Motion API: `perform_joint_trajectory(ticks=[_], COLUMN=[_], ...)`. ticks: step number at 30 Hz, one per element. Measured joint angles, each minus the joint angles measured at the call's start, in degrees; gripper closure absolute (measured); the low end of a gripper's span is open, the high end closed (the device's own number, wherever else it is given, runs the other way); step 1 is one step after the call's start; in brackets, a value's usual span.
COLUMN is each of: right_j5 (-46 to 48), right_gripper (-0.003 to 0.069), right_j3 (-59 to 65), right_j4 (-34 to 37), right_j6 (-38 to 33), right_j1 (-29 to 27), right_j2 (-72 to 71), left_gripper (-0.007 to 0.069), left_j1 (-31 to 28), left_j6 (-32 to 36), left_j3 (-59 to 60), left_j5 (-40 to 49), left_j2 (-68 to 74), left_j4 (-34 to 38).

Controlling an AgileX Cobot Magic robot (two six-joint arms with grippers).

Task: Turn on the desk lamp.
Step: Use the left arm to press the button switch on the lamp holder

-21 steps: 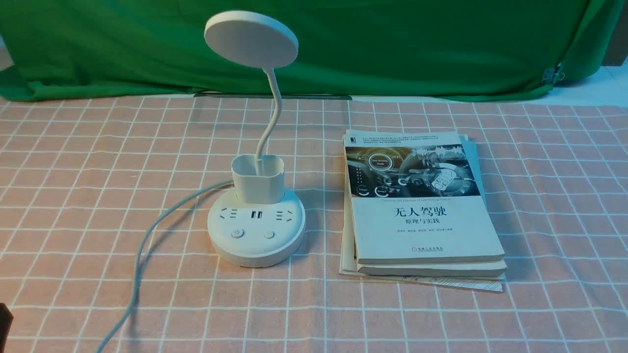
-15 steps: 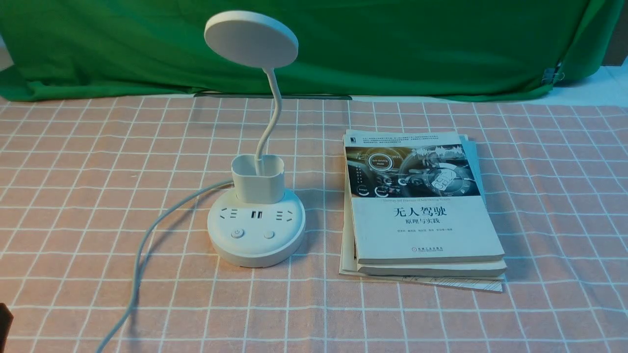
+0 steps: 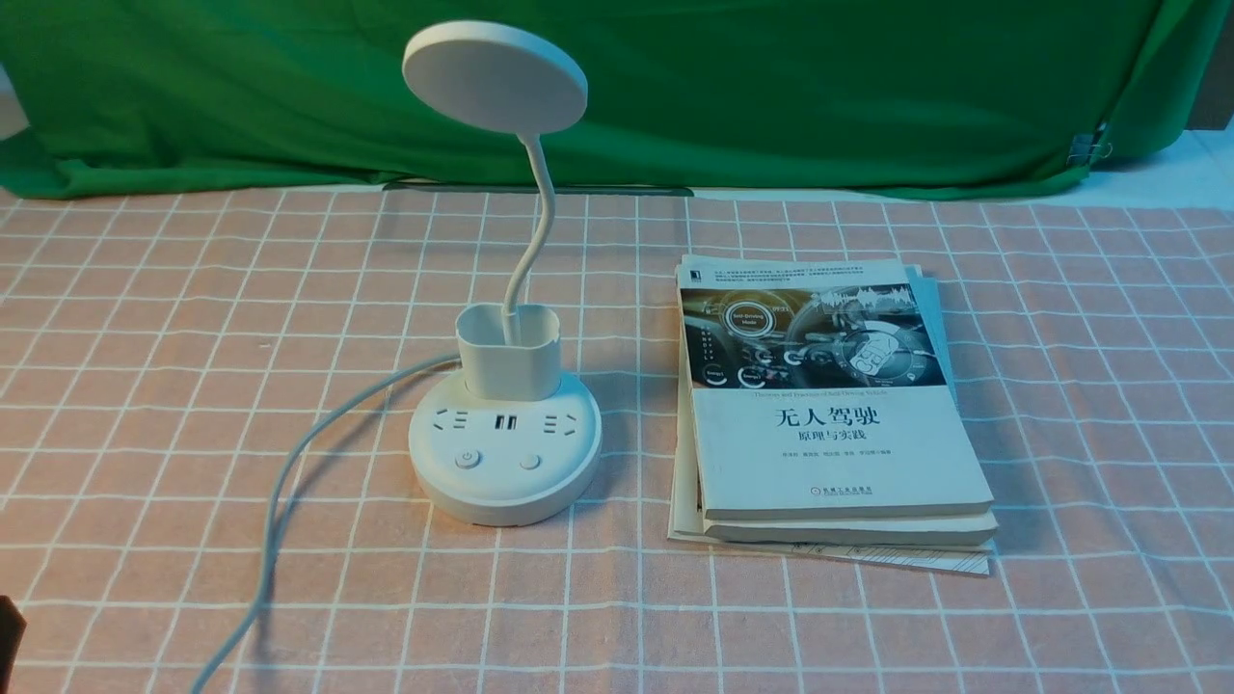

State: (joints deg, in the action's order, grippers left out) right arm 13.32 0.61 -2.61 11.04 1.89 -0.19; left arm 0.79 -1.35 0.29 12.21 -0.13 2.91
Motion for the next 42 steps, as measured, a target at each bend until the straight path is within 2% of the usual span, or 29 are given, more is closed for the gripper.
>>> perform_joint_trajectory(ticks=[35,39,42], right_j5=[0.00,0.00,0.00], right_gripper=[0.0417,0.0417,0.0417], right_j3=[0.00,0.00,0.00], right_j4=[0.00,0.00,0.00], right_j6=[0.00,0.00,0.00], right_j1=[0.00,0.00,0.00], right_j2=[0.00,0.00,0.00], left_gripper=[0.0603,0.0603,0.0603], left_j1=[0.00,0.00,0.00], left_j6=[0.04,-4.47,-12.05], left_j3=[0.00,0.00,0.00], left_j5=[-1.50,-3.97,-5.36], left_j2=[0.00,0.00,0.00], left_j4=[-1.04,5.08,16.51])
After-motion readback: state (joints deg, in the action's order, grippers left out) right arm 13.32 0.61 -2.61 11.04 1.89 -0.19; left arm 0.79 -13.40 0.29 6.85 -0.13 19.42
